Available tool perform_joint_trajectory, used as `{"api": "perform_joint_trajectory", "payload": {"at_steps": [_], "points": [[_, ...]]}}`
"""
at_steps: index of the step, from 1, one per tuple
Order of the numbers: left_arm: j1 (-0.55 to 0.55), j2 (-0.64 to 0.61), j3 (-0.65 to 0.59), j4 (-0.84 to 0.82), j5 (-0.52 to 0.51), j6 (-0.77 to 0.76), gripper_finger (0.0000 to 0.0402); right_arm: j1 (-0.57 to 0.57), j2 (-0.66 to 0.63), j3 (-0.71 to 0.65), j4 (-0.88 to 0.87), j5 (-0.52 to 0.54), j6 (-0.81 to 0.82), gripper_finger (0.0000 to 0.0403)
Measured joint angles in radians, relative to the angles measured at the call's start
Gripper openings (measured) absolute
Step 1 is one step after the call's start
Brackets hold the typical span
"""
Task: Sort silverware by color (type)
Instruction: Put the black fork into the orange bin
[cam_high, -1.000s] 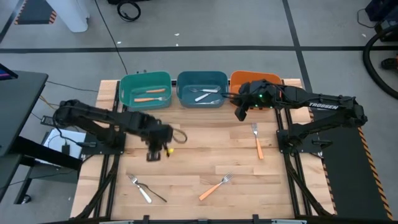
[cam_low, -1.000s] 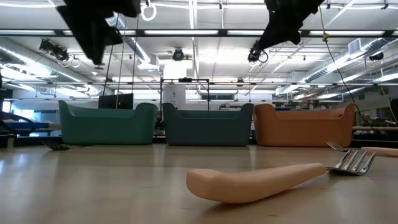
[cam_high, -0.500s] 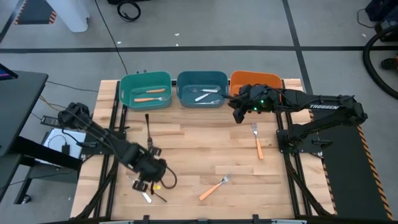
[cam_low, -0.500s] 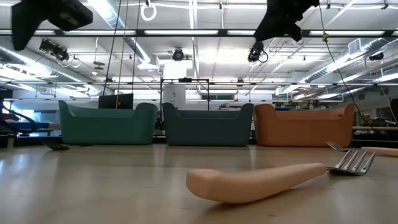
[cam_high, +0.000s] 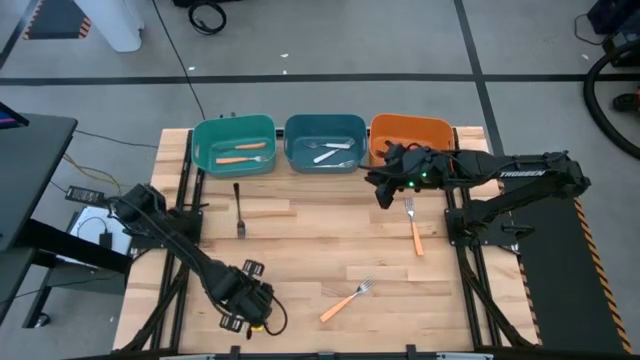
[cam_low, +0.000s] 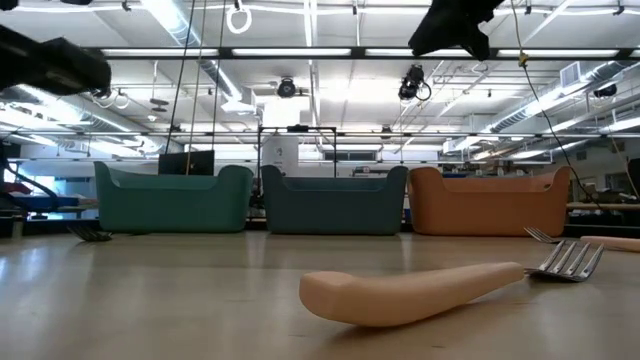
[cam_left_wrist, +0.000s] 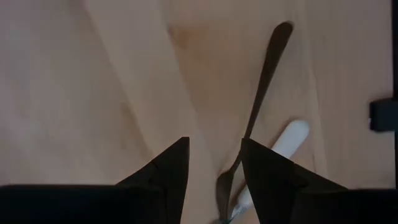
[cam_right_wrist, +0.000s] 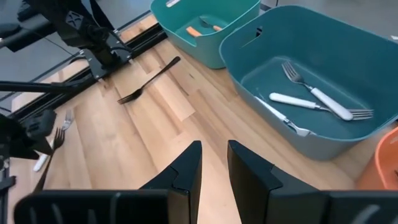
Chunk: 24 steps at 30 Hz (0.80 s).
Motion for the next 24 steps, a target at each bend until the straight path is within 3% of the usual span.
{"api": "perform_joint_trajectory", "payload": {"at_steps": [13,24], "points": [[-0.039,0.106,0.0,0.036,0.011,-0.006,0.0156,0.052,0.0,0.0,-0.002,0.049,0.042,0.0085],[-0.052,0.123,-0.024,0.105,0.013,-0.008,0.0155,0.055,0.0,0.0,-0.017,0.052,0.04,0.0085]]}}
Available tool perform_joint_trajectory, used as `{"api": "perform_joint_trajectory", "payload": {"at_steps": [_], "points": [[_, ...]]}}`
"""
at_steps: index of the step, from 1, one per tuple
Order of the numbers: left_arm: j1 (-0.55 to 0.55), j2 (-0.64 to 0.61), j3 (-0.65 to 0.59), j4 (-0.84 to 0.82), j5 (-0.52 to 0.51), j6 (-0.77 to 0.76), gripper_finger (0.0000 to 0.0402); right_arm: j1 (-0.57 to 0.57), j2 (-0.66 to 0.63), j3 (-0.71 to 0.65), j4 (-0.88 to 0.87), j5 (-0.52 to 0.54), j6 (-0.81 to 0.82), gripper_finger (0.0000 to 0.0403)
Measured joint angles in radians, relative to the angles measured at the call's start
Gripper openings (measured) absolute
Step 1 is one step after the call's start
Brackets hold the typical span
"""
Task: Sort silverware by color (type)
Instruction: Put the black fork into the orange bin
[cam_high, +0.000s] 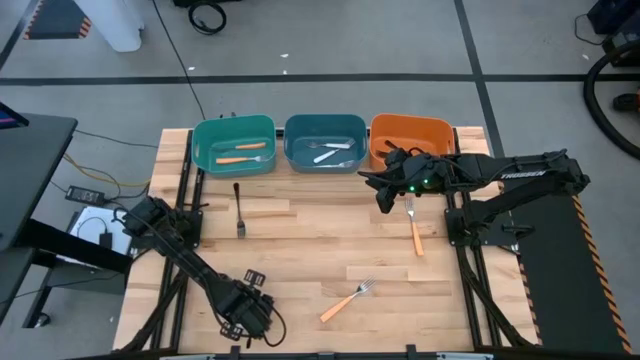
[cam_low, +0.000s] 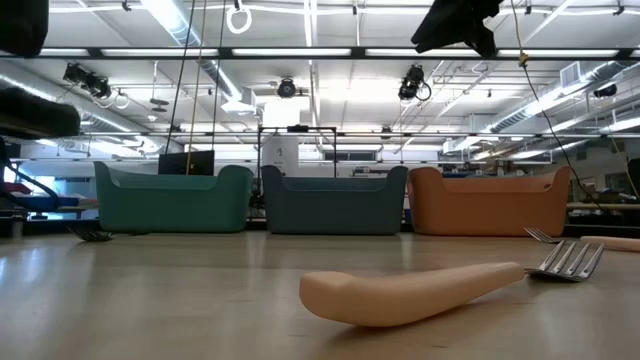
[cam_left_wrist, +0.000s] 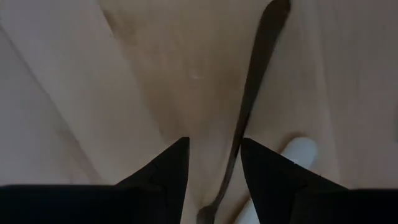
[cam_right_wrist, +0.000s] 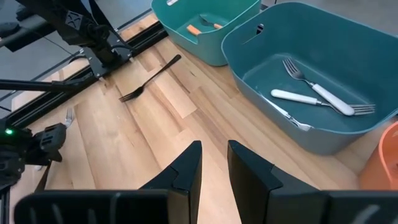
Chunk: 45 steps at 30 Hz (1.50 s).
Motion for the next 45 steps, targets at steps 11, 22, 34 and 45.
{"api": "perform_joint_trajectory", "payload": {"at_steps": [11,22,34,45], "points": [[0.006,-0.013,-0.115,0.08,-0.008,0.001,0.0063,0.0,0.0,0.0,-0.004,0.001,-0.026,0.0085],[0.073,-0.011,-0.073,0.027,0.036,0.101,0.0008,-0.02,0.0,0.0,-0.009,0.018,-0.079,0.0085],[0.335,-0.172,-0.077,-0.001,0.042,0.263,0.0007,-0.135,-0.031,0.0,-0.009,-0.067,-0.176,0.0085],[0.832,-0.289,-0.076,0.281,0.042,0.37,0.0007,-0.255,-0.139,0.0,0.005,-0.325,-0.513,0.0085]]}}
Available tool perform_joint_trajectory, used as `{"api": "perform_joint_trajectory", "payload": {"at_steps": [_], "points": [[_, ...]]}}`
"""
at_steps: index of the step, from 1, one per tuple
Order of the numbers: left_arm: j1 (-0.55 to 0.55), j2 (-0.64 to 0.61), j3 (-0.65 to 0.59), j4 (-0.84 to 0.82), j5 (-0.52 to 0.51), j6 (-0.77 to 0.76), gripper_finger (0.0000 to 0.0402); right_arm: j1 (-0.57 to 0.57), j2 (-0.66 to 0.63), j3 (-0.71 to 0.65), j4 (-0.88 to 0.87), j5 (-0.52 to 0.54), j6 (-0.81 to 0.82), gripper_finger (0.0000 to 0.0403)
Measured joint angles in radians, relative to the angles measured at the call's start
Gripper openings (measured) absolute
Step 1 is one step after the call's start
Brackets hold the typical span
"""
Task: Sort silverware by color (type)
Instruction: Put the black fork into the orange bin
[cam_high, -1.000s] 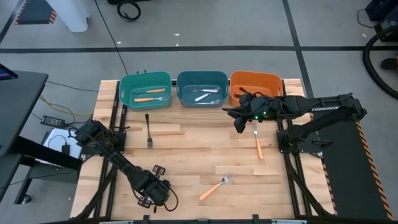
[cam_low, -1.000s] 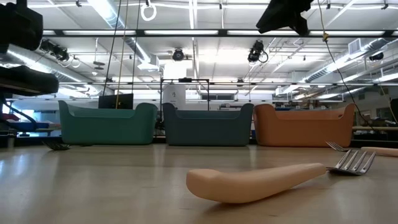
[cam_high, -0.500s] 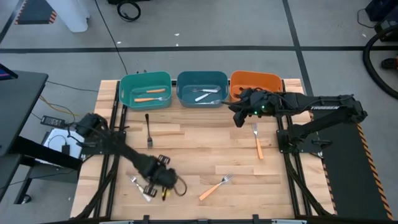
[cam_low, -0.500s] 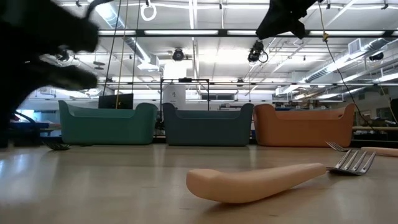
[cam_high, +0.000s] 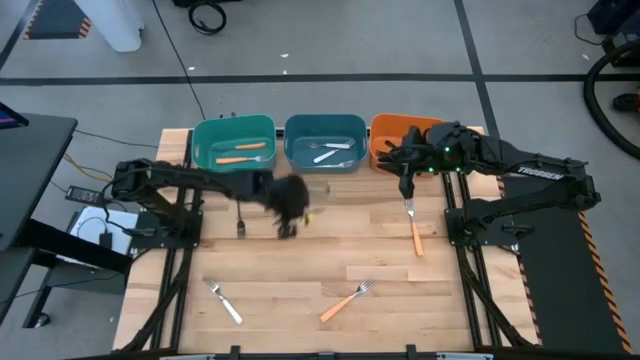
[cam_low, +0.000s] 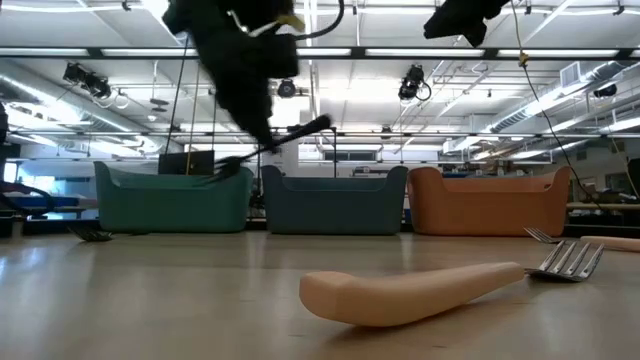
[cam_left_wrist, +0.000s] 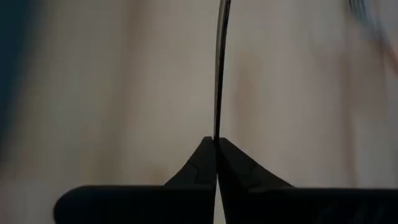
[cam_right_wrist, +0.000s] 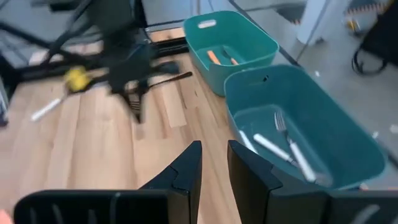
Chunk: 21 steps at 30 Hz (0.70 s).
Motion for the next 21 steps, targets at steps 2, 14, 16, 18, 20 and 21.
{"api": "perform_joint_trajectory", "payload": {"at_steps": [2,14,16,18,20,21], "points": [[0.059,0.0,0.003,0.112,0.0,-0.008,0.0007,-0.017,-0.001,0.0,0.0,-0.026,-0.075,0.0085],[0.224,0.01,0.151,0.472,0.003,-0.008,0.0008,-0.086,0.148,0.0,0.133,-0.052,-0.308,0.0085],[0.237,0.01,0.177,0.483,0.003,-0.009,0.0009,-0.086,0.177,0.0,0.183,-0.044,-0.313,0.0085],[0.247,0.01,0.197,0.494,0.003,-0.008,0.001,-0.086,0.204,0.0,0.23,-0.044,-0.313,0.0085],[0.252,0.01,0.212,0.49,0.004,-0.008,0.0011,-0.086,0.229,0.0,0.299,-0.044,-0.291,0.0086],[0.253,0.01,0.219,0.488,0.008,-0.008,0.0011,-0.086,0.239,0.0,0.332,-0.044,-0.272,0.0088]]}}
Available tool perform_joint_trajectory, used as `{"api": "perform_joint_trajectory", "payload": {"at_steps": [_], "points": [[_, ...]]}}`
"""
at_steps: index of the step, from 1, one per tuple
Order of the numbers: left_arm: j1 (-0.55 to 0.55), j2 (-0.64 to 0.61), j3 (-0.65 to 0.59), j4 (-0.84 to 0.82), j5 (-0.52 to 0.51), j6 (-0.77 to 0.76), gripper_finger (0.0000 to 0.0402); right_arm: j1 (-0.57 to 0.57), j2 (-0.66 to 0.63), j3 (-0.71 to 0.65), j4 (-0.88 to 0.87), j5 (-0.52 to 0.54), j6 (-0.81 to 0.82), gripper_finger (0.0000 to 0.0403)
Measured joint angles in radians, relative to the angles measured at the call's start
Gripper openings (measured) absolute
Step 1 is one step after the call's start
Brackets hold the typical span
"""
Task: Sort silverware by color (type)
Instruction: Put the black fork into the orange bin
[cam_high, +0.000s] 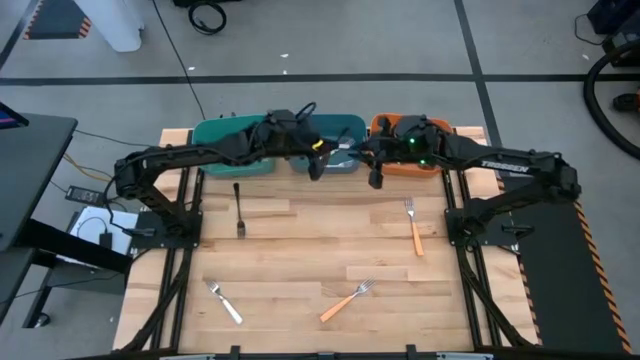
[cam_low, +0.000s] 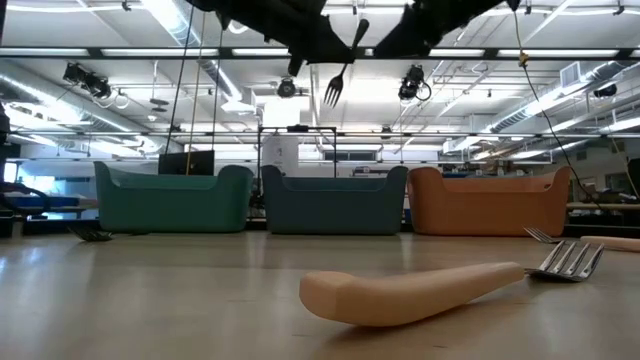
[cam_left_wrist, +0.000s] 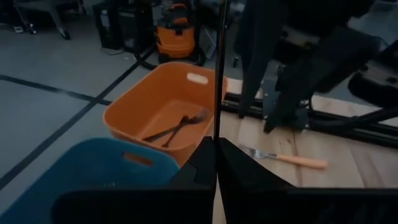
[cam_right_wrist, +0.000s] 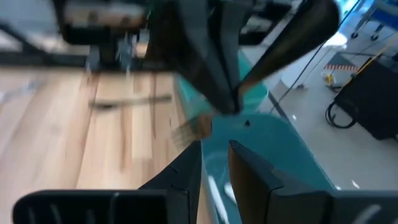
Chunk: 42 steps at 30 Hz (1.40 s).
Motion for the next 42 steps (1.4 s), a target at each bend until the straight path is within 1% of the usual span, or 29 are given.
{"api": "perform_joint_trajectory", "payload": {"at_steps": [3,6,9,12,17,21,24,26,28,29,33,36,39,42], "points": [[-0.001,0.0,0.019,0.005,0.022,0.017,0.0012,-0.004,0.023,0.0,0.09,0.005,0.072,0.0097],[-0.005,0.0,0.024,0.002,0.028,0.023,0.0013,-0.013,0.033,0.0,0.114,0.036,0.17,0.0111],[-0.003,-0.003,0.03,0.004,0.054,0.024,0.0013,-0.024,0.033,0.0,0.168,0.033,0.24,0.0123],[-0.002,-0.003,0.031,-0.009,0.055,0.027,0.0014,-0.025,0.023,0.0,0.225,-0.006,0.245,0.0128],[-0.002,-0.003,0.03,-0.004,0.11,0.028,0.0014,-0.025,0.032,0.001,0.281,0.003,0.278,0.0128],[-0.002,0.0,0.03,-0.005,0.114,0.029,0.0015,-0.029,0.032,0.0,0.28,-0.009,0.29,0.0127],[-0.001,0.001,0.03,-0.007,0.115,0.029,0.0015,-0.023,0.032,0.0,0.272,-0.005,0.299,0.0105],[0.0,0.001,0.03,-0.007,0.116,0.029,0.0015,-0.021,0.032,0.0,0.272,-0.003,0.299,0.0072],[0.0,0.002,0.03,-0.007,0.116,0.03,0.0016,-0.021,0.032,0.0,0.272,-0.01,0.312,0.0029],[0.002,0.002,0.03,-0.007,0.117,0.031,0.0016,-0.021,0.032,0.0,0.272,-0.013,0.321,0.0017],[0.006,0.002,0.03,-0.012,0.112,0.027,0.0024,-0.021,0.032,0.0,0.268,-0.01,0.348,0.0016],[0.021,0.002,0.03,-0.036,0.099,0.007,0.0045,-0.024,0.029,0.001,0.23,0.007,0.341,0.0009],[0.052,-0.004,0.029,-0.084,0.099,-0.017,0.007,-0.039,0.019,0.0,0.133,0.081,0.302,0.0008],[0.085,-0.011,0.029,-0.136,0.094,-0.029,0.0094,-0.063,0.004,0.0,-0.006,0.163,0.247,0.0008]]}}
